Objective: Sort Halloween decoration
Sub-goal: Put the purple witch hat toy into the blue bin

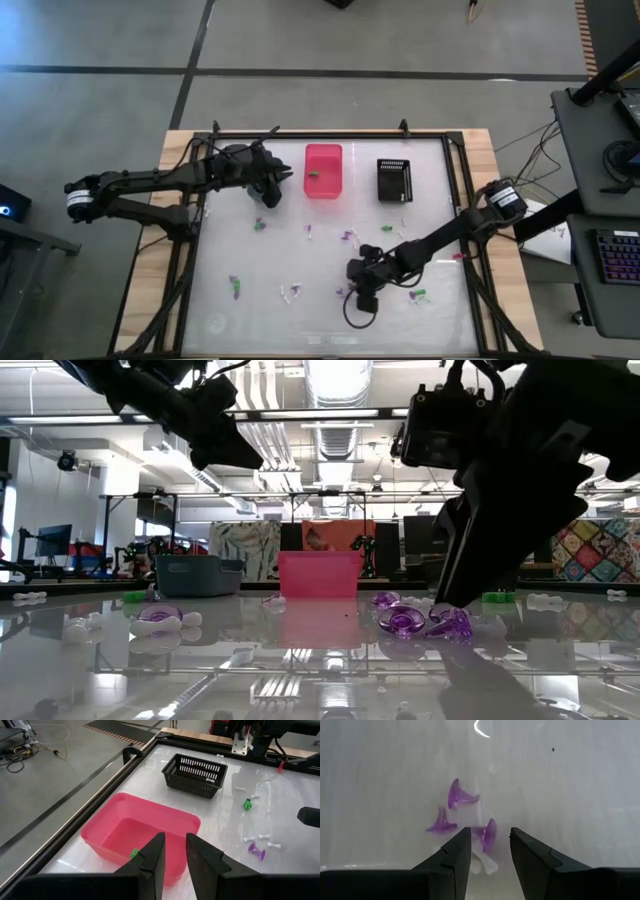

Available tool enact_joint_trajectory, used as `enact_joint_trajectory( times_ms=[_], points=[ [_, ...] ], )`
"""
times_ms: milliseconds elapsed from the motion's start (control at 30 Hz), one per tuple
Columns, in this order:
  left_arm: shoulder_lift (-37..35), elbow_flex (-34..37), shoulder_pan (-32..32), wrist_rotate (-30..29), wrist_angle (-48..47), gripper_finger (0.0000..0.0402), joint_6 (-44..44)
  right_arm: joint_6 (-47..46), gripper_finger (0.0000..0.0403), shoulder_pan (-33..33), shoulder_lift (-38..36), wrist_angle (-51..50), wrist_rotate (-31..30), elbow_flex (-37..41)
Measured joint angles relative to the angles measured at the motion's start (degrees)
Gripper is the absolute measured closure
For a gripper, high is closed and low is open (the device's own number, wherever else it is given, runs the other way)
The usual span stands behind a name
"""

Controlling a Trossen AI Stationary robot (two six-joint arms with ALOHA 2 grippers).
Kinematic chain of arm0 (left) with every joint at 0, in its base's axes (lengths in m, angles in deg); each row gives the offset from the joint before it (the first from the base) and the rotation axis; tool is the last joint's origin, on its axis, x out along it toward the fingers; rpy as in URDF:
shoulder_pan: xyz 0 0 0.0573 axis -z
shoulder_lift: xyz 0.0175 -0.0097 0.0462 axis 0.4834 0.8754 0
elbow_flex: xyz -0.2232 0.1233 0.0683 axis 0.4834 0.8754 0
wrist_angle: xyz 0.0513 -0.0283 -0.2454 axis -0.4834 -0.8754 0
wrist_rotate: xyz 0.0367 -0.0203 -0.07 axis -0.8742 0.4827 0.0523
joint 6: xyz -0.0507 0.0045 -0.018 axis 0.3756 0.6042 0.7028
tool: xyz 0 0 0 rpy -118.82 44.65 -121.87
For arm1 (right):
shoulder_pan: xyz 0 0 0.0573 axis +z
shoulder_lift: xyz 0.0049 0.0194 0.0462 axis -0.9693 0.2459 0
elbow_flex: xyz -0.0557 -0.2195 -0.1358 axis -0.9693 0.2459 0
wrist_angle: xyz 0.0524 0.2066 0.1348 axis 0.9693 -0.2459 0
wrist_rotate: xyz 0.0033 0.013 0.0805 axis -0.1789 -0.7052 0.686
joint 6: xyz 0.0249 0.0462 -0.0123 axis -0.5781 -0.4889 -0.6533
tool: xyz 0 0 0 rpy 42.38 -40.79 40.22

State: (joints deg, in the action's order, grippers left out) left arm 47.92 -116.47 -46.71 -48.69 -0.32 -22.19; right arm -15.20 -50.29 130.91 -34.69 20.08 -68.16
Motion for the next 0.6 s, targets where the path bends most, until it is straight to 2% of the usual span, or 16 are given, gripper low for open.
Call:
enact_joint_trajectory(
  times_ms=[267, 600],
  points=[
    [0.0, 0.0, 0.0, 0.0, 0.0, 0.0341, 0.0, 0.0, 0.0281, -0.4, 1.8, 3.1, 0.0, 0.0],
    [0.0, 0.0, 0.0, 0.0, 0.0, 0.0341, 0.0, 0.0, 0.0371, -0.4, 1.9, 2.7, -0.1, 0.0]
  ],
)
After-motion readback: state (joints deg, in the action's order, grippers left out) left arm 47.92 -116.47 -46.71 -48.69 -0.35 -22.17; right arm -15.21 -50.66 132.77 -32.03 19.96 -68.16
